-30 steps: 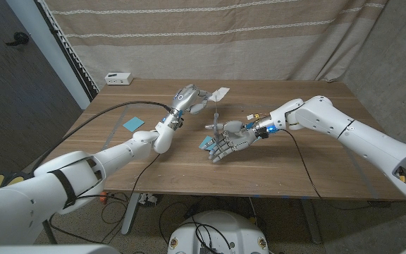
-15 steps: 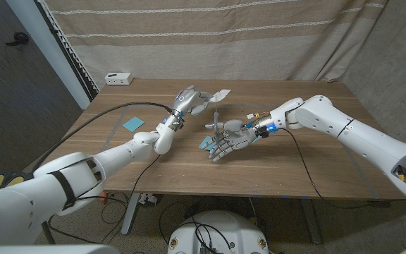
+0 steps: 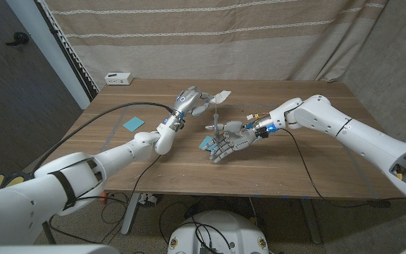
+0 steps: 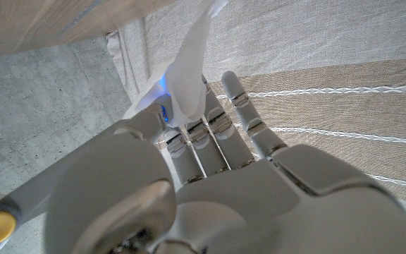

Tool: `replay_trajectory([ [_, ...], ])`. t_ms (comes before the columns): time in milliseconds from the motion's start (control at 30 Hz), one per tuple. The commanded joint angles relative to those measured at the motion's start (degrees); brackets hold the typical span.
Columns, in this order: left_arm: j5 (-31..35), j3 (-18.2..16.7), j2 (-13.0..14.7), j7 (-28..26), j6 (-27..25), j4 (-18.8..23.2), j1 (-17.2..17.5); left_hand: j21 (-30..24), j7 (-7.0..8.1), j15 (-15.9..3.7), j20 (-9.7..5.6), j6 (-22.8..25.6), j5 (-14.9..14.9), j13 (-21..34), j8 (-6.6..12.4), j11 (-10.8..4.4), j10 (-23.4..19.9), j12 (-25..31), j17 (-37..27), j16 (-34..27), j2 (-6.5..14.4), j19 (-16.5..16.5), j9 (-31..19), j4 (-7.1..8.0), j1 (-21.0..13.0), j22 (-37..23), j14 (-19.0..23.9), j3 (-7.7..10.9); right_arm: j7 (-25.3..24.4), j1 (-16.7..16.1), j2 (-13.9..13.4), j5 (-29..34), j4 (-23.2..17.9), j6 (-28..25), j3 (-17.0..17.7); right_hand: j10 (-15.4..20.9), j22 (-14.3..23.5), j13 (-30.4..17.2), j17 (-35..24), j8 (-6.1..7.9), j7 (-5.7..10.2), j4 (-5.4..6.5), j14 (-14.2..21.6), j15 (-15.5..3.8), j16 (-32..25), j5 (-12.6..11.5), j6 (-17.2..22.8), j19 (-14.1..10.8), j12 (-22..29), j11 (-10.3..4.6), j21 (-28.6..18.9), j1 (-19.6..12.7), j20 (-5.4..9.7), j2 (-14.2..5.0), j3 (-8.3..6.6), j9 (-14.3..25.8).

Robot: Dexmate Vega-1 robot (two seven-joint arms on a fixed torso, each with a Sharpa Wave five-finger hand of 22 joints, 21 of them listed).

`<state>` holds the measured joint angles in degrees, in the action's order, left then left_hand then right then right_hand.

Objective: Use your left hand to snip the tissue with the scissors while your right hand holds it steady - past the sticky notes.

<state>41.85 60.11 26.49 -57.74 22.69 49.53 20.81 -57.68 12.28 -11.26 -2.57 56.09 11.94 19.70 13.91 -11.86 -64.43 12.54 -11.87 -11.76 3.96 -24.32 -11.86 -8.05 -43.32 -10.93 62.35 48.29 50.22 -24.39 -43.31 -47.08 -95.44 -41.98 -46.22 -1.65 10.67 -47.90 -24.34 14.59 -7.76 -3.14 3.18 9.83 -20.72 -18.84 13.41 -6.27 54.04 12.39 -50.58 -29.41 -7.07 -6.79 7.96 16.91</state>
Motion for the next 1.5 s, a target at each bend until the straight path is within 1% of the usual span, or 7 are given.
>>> replay_trajectory([
  [33,0.0,-0.4,-0.3,-1.9,-1.1,-0.5,0.0,-0.7,0.16,-2.4,-6.67,0.5,0.1,0.2,0.14,0.07,-0.6,0.1,-0.3,-0.5,-0.1,0.1,-0.2,0.03,-0.5,-0.1,0.4,0.41,0.1,0.4,0.2,0.2,0.8,-1.2,-0.4,0.4,0.0,-0.3,-0.1,0.01,-4.52,-0.12,0.1,0.03,0.1,0.2,0.6,-0.6,0.2,0.14,-0.1,0.5,-0.25,-0.07,-0.08,0.1],
  [333,1.0,0.6,-0.4,-3.6,-0.7,-1.0,-0.2,-1.2,0.16,-2.42,-6.63,0.7,0.1,0.2,0.0,0.09,-0.6,0.0,-0.3,-0.6,-0.2,0.0,-0.1,-0.03,-0.7,-0.1,0.6,0.59,-0.3,0.2,0.3,-0.4,1.1,-1.6,0.0,0.6,0.0,-0.4,-0.1,0.0,-4.52,-0.14,0.4,-0.17,0.0,0.3,0.7,-0.8,0.3,0.15,-0.1,0.6,-0.07,-0.11,-0.11,0.2],
  [600,2.1,1.6,-1.0,-6.2,-0.7,-2.4,-0.5,-1.6,0.17,-2.4,-6.59,0.7,0.2,0.3,-0.23,0.11,-0.6,0.0,-0.1,-0.4,-0.4,-0.1,0.0,0.12,-0.6,-0.1,0.5,0.71,-2.1,-0.7,-0.1,-1.5,0.1,-1.2,1.7,0.7,0.0,-0.4,-0.1,-0.03,-4.52,-0.15,1.0,0.47,-0.2,0.4,0.9,-1.2,0.3,0.14,-0.1,0.7,0.06,-0.12,-0.13,0.2],
  [800,6.6,-2.2,-2.1,-6.3,-0.1,-3.3,1.0,-2.1,0.19,-2.42,-6.57,0.9,0.2,0.1,-0.48,0.11,-0.5,-0.1,-0.2,-0.5,-0.5,-0.4,0.2,0.01,-0.8,-0.1,0.5,0.93,-3.4,-1.1,-0.5,-2.0,-0.7,-1.1,2.6,1.0,0.0,-0.5,-0.1,-0.05,-4.51,-0.19,1.3,0.48,-0.2,0.5,1.0,-1.5,0.4,0.14,0.0,0.8,0.14,-0.13,-0.17,0.2],
  [1033,10.9,-7.1,-4.1,-6.3,0.9,-4.6,2.6,-2.7,0.18,-2.41,-6.55,0.9,0.2,0.4,-0.91,0.14,-0.5,0.0,-0.2,-0.5,-0.7,-0.9,0.3,0.03,-0.9,-0.1,0.5,1.16,-2.8,-0.7,0.0,-2.0,-0.2,-1.7,1.8,1.1,0.0,-0.6,-0.1,-0.05,-4.52,-0.22,1.4,0.5,-0.2,0.5,1.1,-1.8,0.5,0.14,0.0,0.8,-0.03,-0.13,-0.2,0.2],
  [1200,11.2,-7.6,-4.7,-6.3,0.8,-4.6,2.8,-3.1,0.18,-2.42,-6.58,1.1,0.2,0.3,-1.08,0.13,-0.7,0.1,-0.1,-0.6,-0.8,-1.0,0.4,-0.02,-1.0,-0.1,0.8,1.31,-1.7,0.1,0.5,-1.5,0.3,-1.9,0.8,1.2,0.0,-0.6,-0.1,-0.07,-4.52,-0.26,1.5,0.55,-0.2,0.6,1.2,-1.7,0.5,0.14,0.1,0.9,-0.48,-0.12,-0.23,0.3],
  [1500,10.1,-5.9,-4.7,-6.3,-0.4,-4.7,2.2,-3.6,0.16,-2.42,-6.58,1.3,0.1,0.5,-1.22,0.12,-1.0,0.0,-0.2,-0.6,-1.1,-0.9,0.4,-0.07,-1.2,-0.1,1.1,1.62,-1.5,0.1,0.4,-1.3,0.4,-2.0,0.5,1.3,0.0,-0.7,-0.2,-0.1,-4.52,-0.31,1.5,0.64,-0.1,0.7,1.3,-1.8,0.5,0.14,0.3,0.9,-0.63,-0.12,-0.26,0.3],
])
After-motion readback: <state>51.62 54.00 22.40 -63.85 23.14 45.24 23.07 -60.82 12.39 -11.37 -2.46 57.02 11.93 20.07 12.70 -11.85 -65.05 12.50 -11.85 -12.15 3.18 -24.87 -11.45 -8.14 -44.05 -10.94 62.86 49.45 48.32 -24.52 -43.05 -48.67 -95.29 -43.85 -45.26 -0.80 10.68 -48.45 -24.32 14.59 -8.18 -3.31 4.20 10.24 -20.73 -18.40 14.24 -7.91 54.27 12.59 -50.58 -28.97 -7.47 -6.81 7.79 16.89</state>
